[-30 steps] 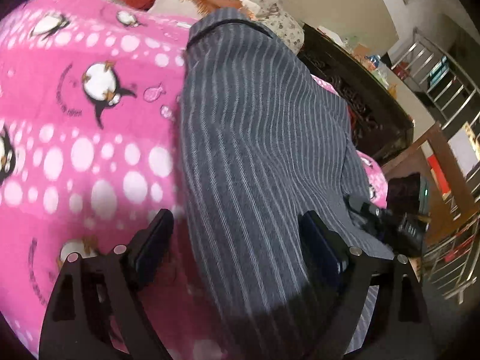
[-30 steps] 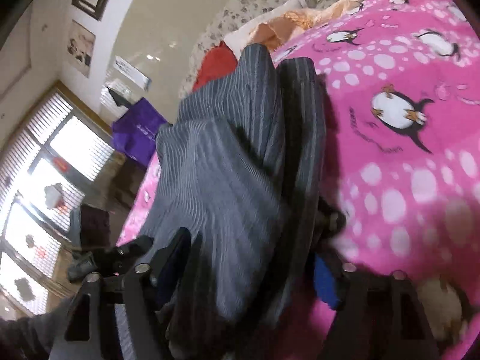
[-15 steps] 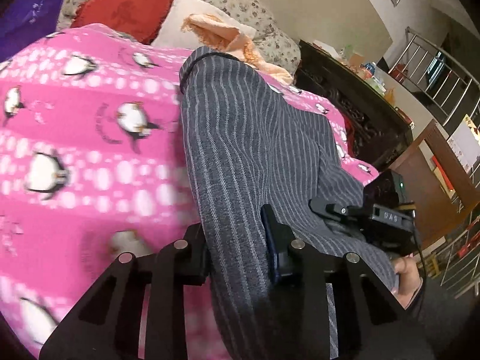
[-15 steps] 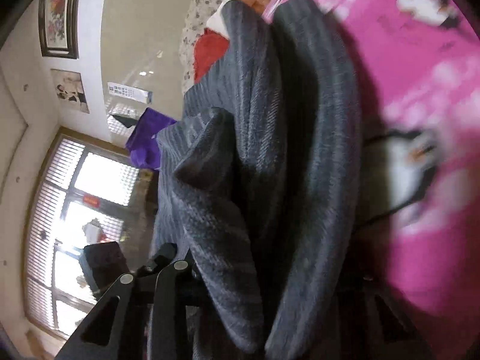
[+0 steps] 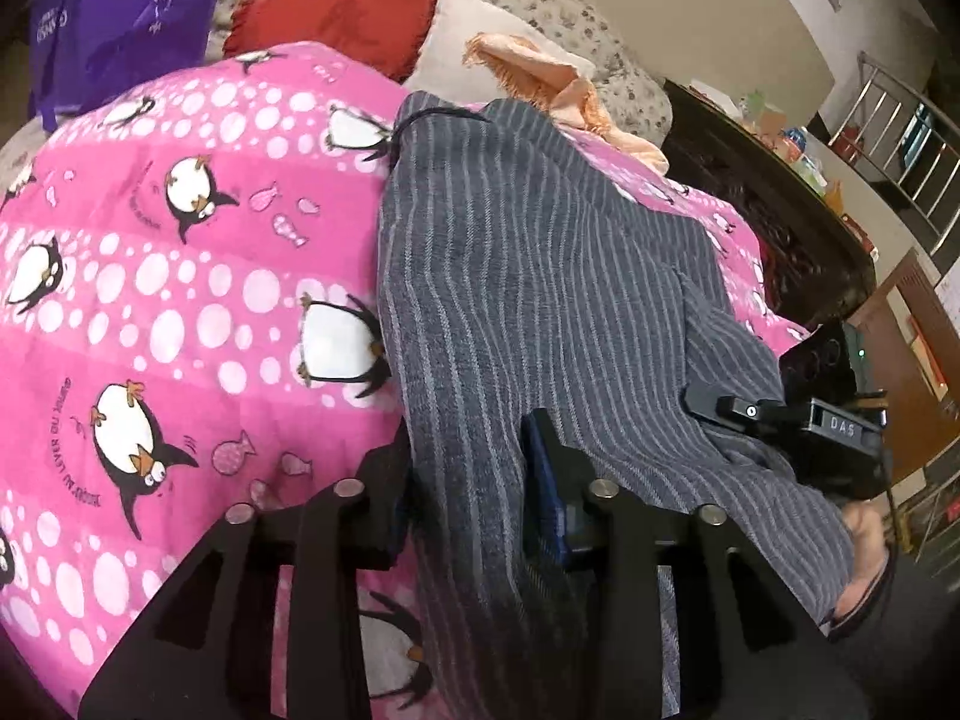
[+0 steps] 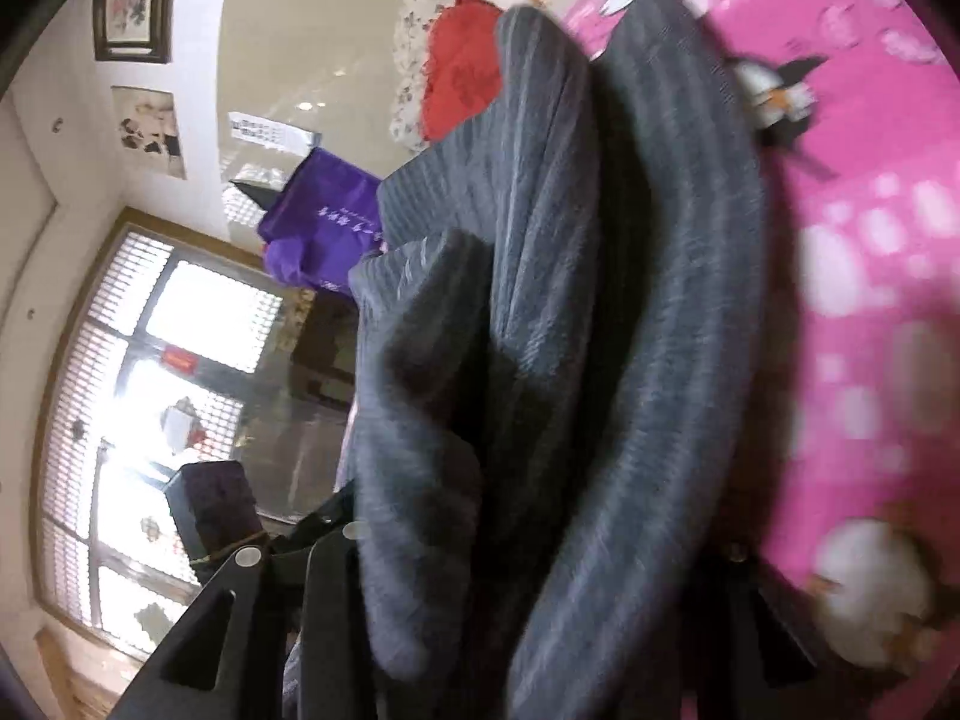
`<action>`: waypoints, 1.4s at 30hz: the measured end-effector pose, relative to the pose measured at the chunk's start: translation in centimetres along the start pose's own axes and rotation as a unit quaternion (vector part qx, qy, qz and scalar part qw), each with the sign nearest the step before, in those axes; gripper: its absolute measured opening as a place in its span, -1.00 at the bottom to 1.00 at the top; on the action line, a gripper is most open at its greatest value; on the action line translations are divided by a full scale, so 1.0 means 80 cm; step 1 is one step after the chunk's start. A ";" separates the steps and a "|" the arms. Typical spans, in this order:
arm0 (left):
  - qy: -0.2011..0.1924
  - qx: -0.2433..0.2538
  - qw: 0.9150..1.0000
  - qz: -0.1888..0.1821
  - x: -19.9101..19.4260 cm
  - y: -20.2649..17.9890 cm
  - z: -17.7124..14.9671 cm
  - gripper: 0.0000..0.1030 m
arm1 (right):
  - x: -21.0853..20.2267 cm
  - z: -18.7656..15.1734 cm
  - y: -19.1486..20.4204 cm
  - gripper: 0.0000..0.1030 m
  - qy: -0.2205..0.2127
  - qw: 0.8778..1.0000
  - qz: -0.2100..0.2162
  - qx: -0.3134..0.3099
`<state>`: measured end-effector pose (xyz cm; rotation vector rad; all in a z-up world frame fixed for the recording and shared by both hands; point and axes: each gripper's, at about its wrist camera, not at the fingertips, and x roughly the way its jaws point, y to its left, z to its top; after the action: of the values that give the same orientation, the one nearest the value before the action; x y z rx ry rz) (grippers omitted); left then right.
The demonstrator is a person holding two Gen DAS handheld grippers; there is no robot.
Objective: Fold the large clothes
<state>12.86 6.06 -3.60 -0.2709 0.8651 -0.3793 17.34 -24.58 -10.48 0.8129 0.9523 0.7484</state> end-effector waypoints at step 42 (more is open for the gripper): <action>-0.062 0.129 0.975 0.169 -0.130 -0.196 -0.116 0.96 | -0.165 -0.181 0.218 0.35 -0.109 0.863 -0.412 -0.270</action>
<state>-3.85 -4.33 3.69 0.0936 0.7130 -0.1511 -4.09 -23.34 4.56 -0.0472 0.7264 0.1323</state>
